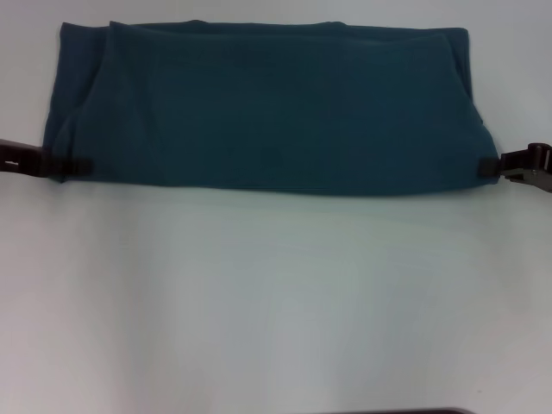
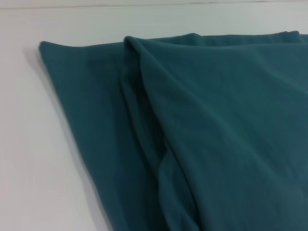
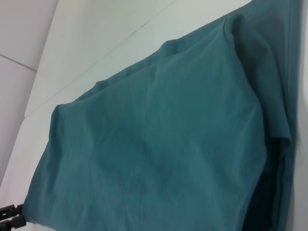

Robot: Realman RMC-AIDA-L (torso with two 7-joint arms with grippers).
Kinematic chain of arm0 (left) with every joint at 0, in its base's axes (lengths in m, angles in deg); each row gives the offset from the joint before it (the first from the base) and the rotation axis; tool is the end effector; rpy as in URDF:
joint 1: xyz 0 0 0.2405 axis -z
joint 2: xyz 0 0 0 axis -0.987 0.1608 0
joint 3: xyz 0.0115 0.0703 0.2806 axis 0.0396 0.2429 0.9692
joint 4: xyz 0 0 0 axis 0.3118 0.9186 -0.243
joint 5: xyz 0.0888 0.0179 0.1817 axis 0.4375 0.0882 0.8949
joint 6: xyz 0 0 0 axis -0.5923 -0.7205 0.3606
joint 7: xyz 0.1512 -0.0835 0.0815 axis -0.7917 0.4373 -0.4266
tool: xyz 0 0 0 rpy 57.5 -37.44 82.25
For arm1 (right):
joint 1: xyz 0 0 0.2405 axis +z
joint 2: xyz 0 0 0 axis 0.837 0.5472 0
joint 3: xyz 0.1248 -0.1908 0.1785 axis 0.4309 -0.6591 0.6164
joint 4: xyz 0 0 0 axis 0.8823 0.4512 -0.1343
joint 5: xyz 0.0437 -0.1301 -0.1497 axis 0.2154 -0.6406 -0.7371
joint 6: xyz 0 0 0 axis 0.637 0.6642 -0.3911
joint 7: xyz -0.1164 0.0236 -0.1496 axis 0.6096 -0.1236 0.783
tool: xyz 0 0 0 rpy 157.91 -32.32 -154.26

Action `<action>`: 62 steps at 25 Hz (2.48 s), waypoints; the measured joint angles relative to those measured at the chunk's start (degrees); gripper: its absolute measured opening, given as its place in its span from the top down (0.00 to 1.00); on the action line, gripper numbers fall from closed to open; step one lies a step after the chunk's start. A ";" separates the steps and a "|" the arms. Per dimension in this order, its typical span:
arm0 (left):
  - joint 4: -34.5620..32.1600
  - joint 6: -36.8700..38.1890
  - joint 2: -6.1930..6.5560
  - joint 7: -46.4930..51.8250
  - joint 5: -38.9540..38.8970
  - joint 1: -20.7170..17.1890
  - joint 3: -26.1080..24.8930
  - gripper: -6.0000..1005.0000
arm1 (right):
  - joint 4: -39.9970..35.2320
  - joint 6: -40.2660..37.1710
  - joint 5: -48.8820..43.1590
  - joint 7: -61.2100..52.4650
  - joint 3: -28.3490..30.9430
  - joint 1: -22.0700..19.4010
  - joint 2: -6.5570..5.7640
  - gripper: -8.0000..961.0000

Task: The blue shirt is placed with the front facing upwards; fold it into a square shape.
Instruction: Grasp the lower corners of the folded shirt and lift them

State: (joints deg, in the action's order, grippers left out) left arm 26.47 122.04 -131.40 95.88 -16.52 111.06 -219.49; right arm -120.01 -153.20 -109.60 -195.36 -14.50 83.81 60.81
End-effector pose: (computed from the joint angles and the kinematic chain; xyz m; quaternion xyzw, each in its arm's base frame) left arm -0.3547 0.3851 -0.0115 -0.8495 -0.4680 -0.0074 0.2434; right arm 0.3735 0.3371 -0.0125 -0.7174 0.6552 0.1918 0.1387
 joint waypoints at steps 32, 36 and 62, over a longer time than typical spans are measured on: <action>-0.66 -2.19 0.23 1.81 1.47 0.67 1.23 0.86 | -0.35 -0.18 0.09 -0.25 -0.03 0.00 -0.09 0.91; -0.72 -2.21 0.24 1.73 1.54 0.74 1.23 0.95 | -0.38 -0.14 0.09 -0.27 -0.03 0.00 -0.09 0.91; 6.57 16.57 1.79 -1.98 1.44 -5.02 -3.75 1.00 | -0.11 -9.81 0.18 9.45 3.61 -8.56 0.15 0.90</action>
State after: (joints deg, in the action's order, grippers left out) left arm 33.04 138.61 -129.61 93.89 -15.08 106.04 -223.24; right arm -120.12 -163.01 -109.42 -185.91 -10.89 75.25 60.96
